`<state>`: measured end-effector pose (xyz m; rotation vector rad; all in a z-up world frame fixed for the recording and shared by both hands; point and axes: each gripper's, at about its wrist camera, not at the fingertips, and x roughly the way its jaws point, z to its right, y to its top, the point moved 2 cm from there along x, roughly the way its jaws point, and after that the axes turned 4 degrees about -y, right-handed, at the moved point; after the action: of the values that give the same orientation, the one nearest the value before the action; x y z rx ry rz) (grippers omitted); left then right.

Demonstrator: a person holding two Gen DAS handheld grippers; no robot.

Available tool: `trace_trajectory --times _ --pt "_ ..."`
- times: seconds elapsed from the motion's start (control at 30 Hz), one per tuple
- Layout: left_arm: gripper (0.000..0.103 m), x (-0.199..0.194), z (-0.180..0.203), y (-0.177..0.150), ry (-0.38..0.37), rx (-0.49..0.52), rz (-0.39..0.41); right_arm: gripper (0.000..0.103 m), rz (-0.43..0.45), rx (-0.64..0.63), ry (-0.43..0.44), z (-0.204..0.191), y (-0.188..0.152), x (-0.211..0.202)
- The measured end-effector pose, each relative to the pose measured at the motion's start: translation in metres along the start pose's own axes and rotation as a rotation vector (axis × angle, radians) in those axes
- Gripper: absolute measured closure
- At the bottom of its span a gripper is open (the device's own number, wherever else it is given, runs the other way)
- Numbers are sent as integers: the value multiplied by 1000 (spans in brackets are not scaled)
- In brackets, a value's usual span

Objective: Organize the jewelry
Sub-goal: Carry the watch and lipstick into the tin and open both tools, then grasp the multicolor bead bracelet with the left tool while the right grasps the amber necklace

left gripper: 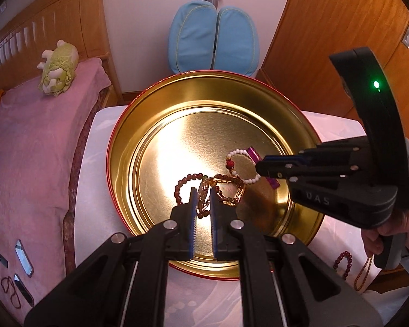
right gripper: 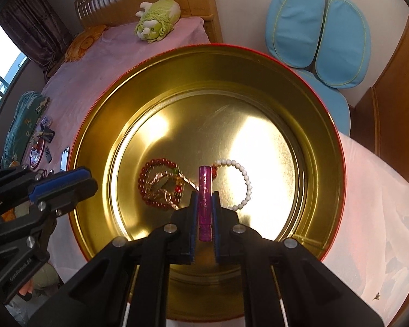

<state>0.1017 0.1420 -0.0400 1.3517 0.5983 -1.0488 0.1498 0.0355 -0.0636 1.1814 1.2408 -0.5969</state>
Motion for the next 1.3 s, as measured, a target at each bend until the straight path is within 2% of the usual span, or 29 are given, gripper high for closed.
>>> trace_trajectory --times 0.03,0.07,0.1,0.17,0.2,0.23,0.27,0.37,0.53,0.87,1.1,1.3 --pt "94 0 1 0 4 1 1 92 8 -4 -6 0 2 0" --pt "94 -2 1 0 10 4 5 81 14 -11 -6 0 4 0" --pt "92 -4 3 0 6 11 6 47 20 -17 4 -1 3 -1" --pt "63 -9 6 0 -12 21 11 12 80 -33 -7 -1 4 -10" --pt "40 -12 5 -1 34 19 22 12 111 -39 -13 0 4 -14" --pt "31 -15 3 -1 71 21 35 12 130 -43 -12 -1 4 -17" --pt "31 -17 2 -1 83 25 45 12 130 -45 -11 0 5 -17" --pt "31 -18 -1 -1 57 7 31 12 123 -40 -20 3 5 -16" --pt "31 -14 -5 -4 85 0 6 11 128 -29 -14 5 2 -19" --pt "31 -14 5 -4 67 17 5 8 154 -41 -10 5 -14 -36" --pt "22 -37 37 -5 -40 73 108 5 179 45 1 38 -58 -75" --pt "22 -37 86 -19 -177 191 95 5 167 156 -87 83 -121 -100"
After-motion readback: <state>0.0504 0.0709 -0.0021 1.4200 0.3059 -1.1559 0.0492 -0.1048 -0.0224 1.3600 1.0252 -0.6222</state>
